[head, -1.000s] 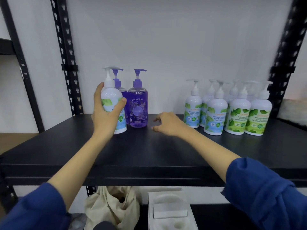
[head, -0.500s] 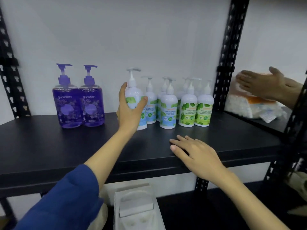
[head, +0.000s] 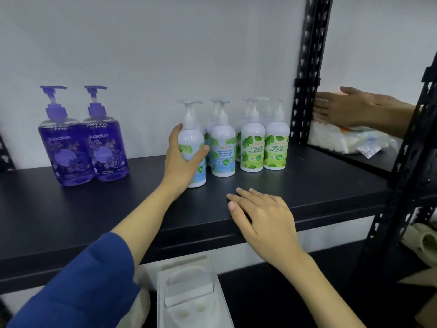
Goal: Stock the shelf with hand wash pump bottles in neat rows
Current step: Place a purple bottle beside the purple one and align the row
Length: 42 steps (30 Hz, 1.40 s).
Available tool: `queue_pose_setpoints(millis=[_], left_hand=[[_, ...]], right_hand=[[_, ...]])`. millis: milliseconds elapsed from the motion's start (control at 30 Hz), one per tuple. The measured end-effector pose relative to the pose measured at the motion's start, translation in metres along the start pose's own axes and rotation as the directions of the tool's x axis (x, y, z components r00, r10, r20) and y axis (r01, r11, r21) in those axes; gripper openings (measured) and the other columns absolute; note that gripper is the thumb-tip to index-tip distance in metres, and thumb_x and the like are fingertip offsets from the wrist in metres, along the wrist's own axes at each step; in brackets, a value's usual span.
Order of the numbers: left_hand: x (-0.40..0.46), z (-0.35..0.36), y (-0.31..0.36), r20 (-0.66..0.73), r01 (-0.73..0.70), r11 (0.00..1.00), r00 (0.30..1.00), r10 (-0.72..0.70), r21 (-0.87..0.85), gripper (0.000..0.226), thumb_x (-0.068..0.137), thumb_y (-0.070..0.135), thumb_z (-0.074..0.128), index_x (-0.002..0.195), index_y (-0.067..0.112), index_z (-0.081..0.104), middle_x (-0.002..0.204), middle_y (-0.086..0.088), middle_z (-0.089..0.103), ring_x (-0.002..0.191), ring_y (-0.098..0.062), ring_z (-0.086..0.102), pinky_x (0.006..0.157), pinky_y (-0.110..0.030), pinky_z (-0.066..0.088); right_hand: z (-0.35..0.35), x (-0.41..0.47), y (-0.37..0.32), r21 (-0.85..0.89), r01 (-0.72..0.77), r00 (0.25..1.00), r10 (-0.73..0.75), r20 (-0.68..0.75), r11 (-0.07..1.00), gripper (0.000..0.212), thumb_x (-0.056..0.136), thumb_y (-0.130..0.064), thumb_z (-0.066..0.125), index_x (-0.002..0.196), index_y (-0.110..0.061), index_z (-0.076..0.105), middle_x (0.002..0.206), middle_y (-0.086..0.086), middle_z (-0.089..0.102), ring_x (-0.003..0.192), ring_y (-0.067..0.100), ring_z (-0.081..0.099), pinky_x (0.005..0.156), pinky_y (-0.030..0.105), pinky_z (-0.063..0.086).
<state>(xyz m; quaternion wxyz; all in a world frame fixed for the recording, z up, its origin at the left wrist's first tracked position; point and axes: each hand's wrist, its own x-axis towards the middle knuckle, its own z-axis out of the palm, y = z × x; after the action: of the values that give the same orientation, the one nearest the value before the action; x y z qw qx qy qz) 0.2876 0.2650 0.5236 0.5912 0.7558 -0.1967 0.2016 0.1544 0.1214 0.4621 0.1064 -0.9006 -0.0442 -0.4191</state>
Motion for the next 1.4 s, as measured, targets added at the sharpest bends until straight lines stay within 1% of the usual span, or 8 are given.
queue_pose_setpoints(millis=[100, 267, 467, 600, 733, 833, 1067, 1400], left_hand=[[-0.003, -0.005, -0.001, -0.025, 0.054, 0.997, 0.998, -0.053, 0.054, 0.088, 0.073, 0.048, 0.074, 0.142, 0.043, 0.019, 0.133, -0.006, 0.046, 0.116, -0.021, 0.053, 0.098, -0.044, 0.047], [-0.008, -0.01, -0.001, -0.053, 0.096, 0.98, 0.995, -0.087, 0.176, 0.097, 0.066, 0.029, 0.084, 0.138, 0.029, 0.019, 0.124, -0.014, 0.048, 0.108, -0.025, 0.054, 0.096, -0.043, 0.046], [-0.006, -0.012, 0.002, -0.007, 0.126, 0.987, 0.992, -0.126, 0.104, 0.077, 0.07, 0.018, 0.082, 0.129, 0.026, 0.032, 0.093, 0.01, 0.053, 0.087, -0.009, 0.056, 0.081, -0.028, 0.047], [-0.003, -0.011, 0.002, 0.062, 0.152, 0.988, 0.987, -0.152, 0.001, 0.081, 0.072, 0.012, 0.08, 0.134, 0.031, 0.032, 0.111, 0.003, 0.057, 0.103, -0.016, 0.059, 0.084, -0.029, 0.048], [-0.007, -0.009, 0.004, 0.022, 0.056, 0.991, 0.998, -0.059, 0.12, 0.1, 0.061, 0.015, 0.087, 0.136, 0.035, 0.025, 0.116, -0.003, 0.045, 0.102, -0.018, 0.053, 0.087, -0.031, 0.047], [-0.008, -0.01, 0.001, -0.004, 0.063, 0.985, 0.998, -0.063, 0.16, 0.09, 0.061, 0.012, 0.086, 0.124, 0.031, 0.025, 0.112, -0.008, 0.049, 0.102, -0.022, 0.054, 0.088, -0.036, 0.049], [-0.003, -0.009, -0.004, 0.048, 0.078, 0.994, 0.995, -0.082, 0.077, 0.082, 0.069, 0.008, 0.082, 0.129, 0.027, 0.03, 0.106, -0.001, 0.055, 0.098, -0.015, 0.056, 0.074, -0.019, 0.045], [-0.001, -0.009, -0.005, 0.058, 0.09, 0.991, 0.994, -0.096, 0.103, 0.097, 0.067, 0.006, 0.082, 0.142, 0.032, 0.026, 0.113, 0.004, 0.052, 0.104, -0.018, 0.057, 0.083, -0.026, 0.044]], right_hand=[[0.002, -0.004, 0.0, 0.011, 0.0, 0.999, 0.001, -0.036, 1.0, 0.041, 0.093, -0.041, 0.038, 0.099, -0.023, 0.075, 0.106, -0.003, 0.072, 0.103, 0.018, 0.066, 0.086, 0.026, 0.036], [0.005, -0.009, 0.0, 0.039, -0.005, 0.998, 0.007, -0.058, 0.999, 0.045, 0.093, -0.045, 0.038, 0.102, -0.021, 0.074, 0.11, -0.003, 0.071, 0.107, 0.018, 0.064, 0.091, 0.029, 0.035], [0.006, -0.01, 0.0, 0.061, -0.011, 0.995, 0.017, -0.096, 0.998, 0.044, 0.092, -0.046, 0.039, 0.102, -0.021, 0.074, 0.109, -0.004, 0.071, 0.106, 0.017, 0.064, 0.091, 0.027, 0.034], [0.007, -0.01, -0.001, 0.067, -0.011, 0.992, 0.02, -0.123, 0.998, 0.042, 0.092, -0.045, 0.041, 0.1, -0.021, 0.075, 0.108, -0.004, 0.071, 0.106, 0.016, 0.064, 0.091, 0.026, 0.034], [0.009, -0.011, 0.0, 0.073, -0.006, 0.99, 0.016, -0.14, 0.997, 0.041, 0.091, -0.044, 0.042, 0.099, -0.021, 0.075, 0.107, -0.004, 0.071, 0.105, 0.016, 0.064, 0.09, 0.026, 0.035], [0.01, -0.011, 0.0, 0.079, -0.005, 0.988, 0.017, -0.15, 0.997, 0.041, 0.091, -0.045, 0.042, 0.099, -0.021, 0.075, 0.107, -0.005, 0.071, 0.105, 0.016, 0.064, 0.09, 0.026, 0.034], [0.012, -0.011, -0.001, 0.096, -0.016, 0.987, 0.031, -0.16, 0.995, 0.04, 0.091, -0.044, 0.042, 0.098, -0.021, 0.075, 0.106, -0.006, 0.071, 0.105, 0.015, 0.064, 0.089, 0.026, 0.034], [0.012, -0.011, -0.001, 0.1, -0.01, 0.984, 0.028, -0.179, 0.995, 0.039, 0.091, -0.043, 0.043, 0.098, -0.021, 0.075, 0.106, -0.006, 0.071, 0.103, 0.015, 0.064, 0.089, 0.026, 0.035]])
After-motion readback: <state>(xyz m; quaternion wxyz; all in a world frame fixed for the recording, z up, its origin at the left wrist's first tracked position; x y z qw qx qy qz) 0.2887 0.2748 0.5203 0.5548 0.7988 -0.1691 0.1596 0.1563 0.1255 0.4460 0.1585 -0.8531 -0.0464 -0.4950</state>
